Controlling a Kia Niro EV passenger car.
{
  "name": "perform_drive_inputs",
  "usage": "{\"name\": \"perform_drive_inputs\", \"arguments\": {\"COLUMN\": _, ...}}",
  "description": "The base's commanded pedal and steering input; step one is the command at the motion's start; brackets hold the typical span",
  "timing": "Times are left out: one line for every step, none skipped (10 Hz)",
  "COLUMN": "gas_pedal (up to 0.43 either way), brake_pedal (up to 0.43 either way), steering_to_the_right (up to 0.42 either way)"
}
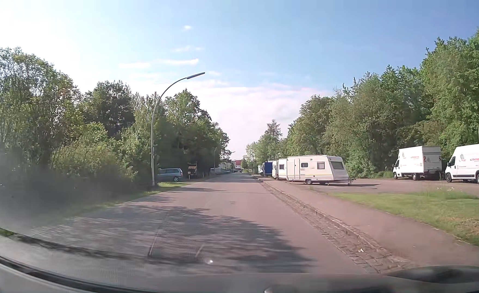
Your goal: Follow the waypoints while adhering to traffic rules and regulations
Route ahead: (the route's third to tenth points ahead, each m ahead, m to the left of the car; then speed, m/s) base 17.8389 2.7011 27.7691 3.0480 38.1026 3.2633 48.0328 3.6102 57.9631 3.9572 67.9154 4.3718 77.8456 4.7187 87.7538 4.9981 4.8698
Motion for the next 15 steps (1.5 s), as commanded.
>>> {"name": "perform_drive_inputs", "arguments": {"gas_pedal": 0.0, "brake_pedal": 0.0, "steering_to_the_right": 0.02}}
{"name": "perform_drive_inputs", "arguments": {"gas_pedal": 0.0, "brake_pedal": 0.0, "steering_to_the_right": 0.023}}
{"name": "perform_drive_inputs", "arguments": {"gas_pedal": 0.0, "brake_pedal": 0.018, "steering_to_the_right": 0.023}}
{"name": "perform_drive_inputs", "arguments": {"gas_pedal": 0.0, "brake_pedal": 0.085, "steering_to_the_right": 0.024}}
{"name": "perform_drive_inputs", "arguments": {"gas_pedal": 0.0, "brake_pedal": 0.134, "steering_to_the_right": 0.02}}
{"name": "perform_drive_inputs", "arguments": {"gas_pedal": 0.0, "brake_pedal": 0.152, "steering_to_the_right": 0.015}}
{"name": "perform_drive_inputs", "arguments": {"gas_pedal": 0.0, "brake_pedal": 0.171, "steering_to_the_right": 0.006}}
{"name": "perform_drive_inputs", "arguments": {"gas_pedal": 0.0, "brake_pedal": 0.171, "steering_to_the_right": 0.005}}
{"name": "perform_drive_inputs", "arguments": {"gas_pedal": 0.0, "brake_pedal": 0.171, "steering_to_the_right": 0.004}}
{"name": "perform_drive_inputs", "arguments": {"gas_pedal": 0.0, "brake_pedal": 0.171, "steering_to_the_right": 0.003}}
{"name": "perform_drive_inputs", "arguments": {"gas_pedal": 0.0, "brake_pedal": 0.171, "steering_to_the_right": 0.001}}
{"name": "perform_drive_inputs", "arguments": {"gas_pedal": 0.0, "brake_pedal": 0.171, "steering_to_the_right": 0.001}}
{"name": "perform_drive_inputs", "arguments": {"gas_pedal": 0.0, "brake_pedal": 0.165, "steering_to_the_right": 0.0}}
{"name": "perform_drive_inputs", "arguments": {"gas_pedal": 0.0, "brake_pedal": 0.165, "steering_to_the_right": 0.0}}
{"name": "perform_drive_inputs", "arguments": {"gas_pedal": 0.0, "brake_pedal": 0.165, "steering_to_the_right": 0.003}}
